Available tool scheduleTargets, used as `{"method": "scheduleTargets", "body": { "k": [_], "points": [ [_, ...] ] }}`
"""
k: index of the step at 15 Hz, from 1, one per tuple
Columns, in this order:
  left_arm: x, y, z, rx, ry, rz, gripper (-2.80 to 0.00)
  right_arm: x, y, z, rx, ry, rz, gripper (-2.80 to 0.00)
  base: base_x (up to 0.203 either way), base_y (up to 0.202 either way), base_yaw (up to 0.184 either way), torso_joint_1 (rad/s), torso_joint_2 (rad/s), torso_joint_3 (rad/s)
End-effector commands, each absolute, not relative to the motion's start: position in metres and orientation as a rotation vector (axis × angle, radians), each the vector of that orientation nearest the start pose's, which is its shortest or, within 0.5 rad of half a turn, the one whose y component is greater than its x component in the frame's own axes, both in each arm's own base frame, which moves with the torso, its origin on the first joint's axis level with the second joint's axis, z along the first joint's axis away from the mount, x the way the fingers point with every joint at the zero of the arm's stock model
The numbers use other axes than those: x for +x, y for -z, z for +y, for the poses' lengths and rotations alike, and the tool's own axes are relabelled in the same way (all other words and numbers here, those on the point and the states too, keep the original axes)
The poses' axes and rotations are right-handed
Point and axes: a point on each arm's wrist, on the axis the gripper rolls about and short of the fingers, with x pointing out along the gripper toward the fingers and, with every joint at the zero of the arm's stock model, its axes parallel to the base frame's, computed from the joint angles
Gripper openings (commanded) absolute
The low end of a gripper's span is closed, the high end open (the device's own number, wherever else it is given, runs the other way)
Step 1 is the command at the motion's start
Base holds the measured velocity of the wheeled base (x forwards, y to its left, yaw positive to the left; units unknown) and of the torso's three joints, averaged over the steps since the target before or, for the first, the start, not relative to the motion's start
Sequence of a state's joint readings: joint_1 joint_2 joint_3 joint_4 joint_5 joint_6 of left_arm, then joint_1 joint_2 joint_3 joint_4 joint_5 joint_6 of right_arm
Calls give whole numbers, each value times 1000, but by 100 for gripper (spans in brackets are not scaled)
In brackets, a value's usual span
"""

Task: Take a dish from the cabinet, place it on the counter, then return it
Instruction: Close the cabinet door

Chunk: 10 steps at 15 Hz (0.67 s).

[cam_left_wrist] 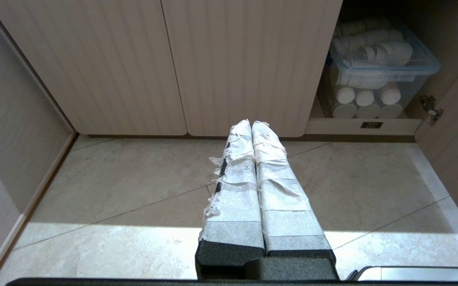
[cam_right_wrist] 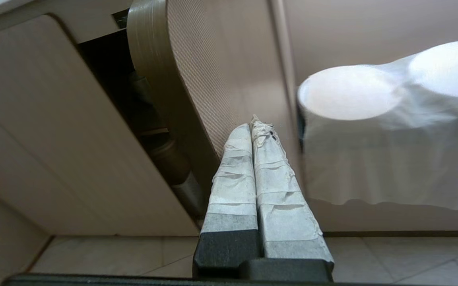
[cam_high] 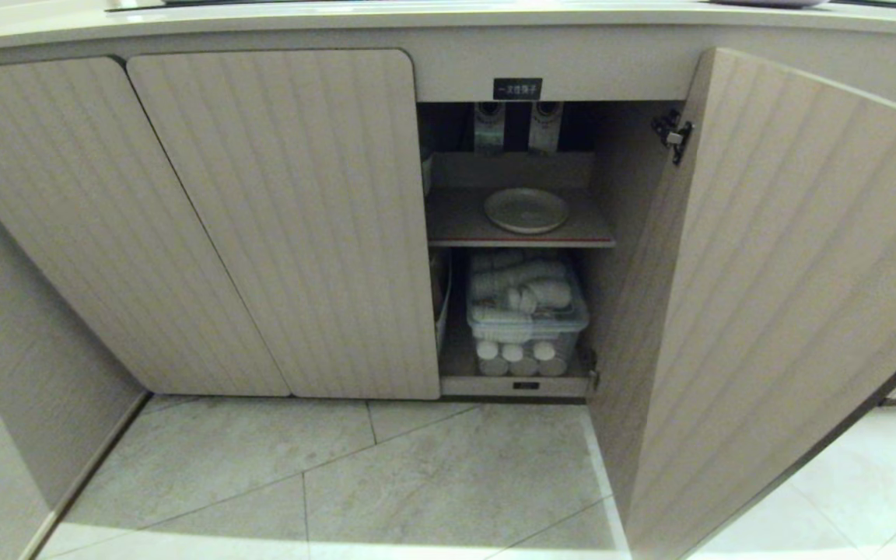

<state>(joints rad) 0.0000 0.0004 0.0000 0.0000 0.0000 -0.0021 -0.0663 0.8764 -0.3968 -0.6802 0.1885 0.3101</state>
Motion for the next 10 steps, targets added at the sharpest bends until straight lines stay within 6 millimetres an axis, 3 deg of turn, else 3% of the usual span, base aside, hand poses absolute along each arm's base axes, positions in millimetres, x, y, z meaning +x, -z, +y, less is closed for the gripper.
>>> {"method": "scheduleTargets", "body": {
  "k": [1,10],
  "points": [
    [-23,-75,0,-2,0,0,-280,99,-238,1,302,-189,-174,-280,0,0,0,0,0,0],
    [-23,-75,0,-3,0,0,-280,113,-239,15,425,-331,-165,-280,0,0,0,0,0,0]
  ]
}}
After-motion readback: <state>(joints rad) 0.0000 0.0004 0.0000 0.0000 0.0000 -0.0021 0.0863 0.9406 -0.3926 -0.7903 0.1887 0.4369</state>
